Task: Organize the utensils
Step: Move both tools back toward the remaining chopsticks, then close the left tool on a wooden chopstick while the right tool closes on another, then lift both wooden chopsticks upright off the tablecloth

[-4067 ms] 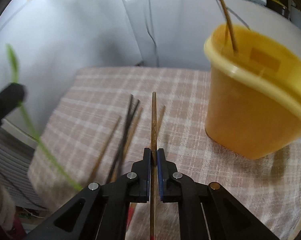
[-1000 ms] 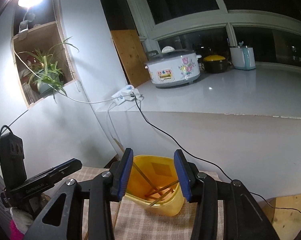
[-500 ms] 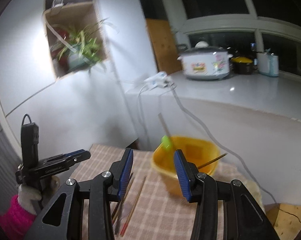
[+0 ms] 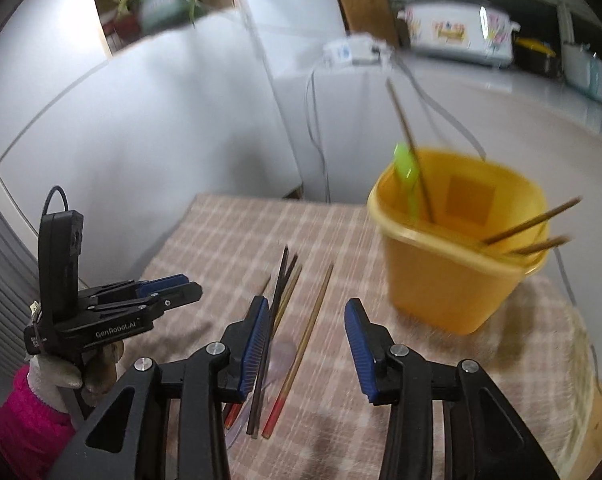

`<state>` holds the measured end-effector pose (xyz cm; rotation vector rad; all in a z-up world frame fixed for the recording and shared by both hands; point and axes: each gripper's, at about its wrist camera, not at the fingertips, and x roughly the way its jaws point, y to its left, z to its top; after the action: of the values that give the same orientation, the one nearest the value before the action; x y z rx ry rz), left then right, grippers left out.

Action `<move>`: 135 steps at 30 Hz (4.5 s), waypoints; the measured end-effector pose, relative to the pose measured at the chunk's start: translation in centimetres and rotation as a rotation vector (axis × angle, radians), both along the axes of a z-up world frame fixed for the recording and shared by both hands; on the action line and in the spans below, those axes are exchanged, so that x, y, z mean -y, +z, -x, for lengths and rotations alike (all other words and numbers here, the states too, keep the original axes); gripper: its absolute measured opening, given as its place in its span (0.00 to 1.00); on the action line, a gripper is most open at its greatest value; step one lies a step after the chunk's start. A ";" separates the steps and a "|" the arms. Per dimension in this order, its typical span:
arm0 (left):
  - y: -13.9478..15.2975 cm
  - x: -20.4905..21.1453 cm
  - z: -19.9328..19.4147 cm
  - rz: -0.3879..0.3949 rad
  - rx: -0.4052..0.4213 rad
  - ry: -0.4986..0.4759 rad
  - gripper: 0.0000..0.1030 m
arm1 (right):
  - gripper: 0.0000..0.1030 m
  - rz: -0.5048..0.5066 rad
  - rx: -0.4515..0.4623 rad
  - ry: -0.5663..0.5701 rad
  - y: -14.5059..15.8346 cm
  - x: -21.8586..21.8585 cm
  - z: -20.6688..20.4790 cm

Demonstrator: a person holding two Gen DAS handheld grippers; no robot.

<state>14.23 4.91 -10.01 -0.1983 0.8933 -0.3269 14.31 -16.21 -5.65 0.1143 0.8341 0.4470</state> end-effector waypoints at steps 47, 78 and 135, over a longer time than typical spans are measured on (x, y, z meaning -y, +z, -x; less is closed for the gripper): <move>-9.7 3.5 -7.4 -0.053 -0.149 0.019 0.03 | 0.06 0.219 -0.268 -0.033 -10.4 -7.9 -10.8; 1.3 -1.4 -1.8 0.007 0.003 0.053 0.03 | 0.03 0.083 -0.087 -0.001 -2.0 -3.7 -4.3; 14.4 9.4 -0.4 0.096 0.354 -0.091 0.03 | 0.03 -0.154 0.244 -0.146 11.6 10.2 2.9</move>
<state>14.65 -4.44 4.44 -0.1820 0.5376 -0.4736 11.40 -26.39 5.97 0.2564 0.5474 0.3782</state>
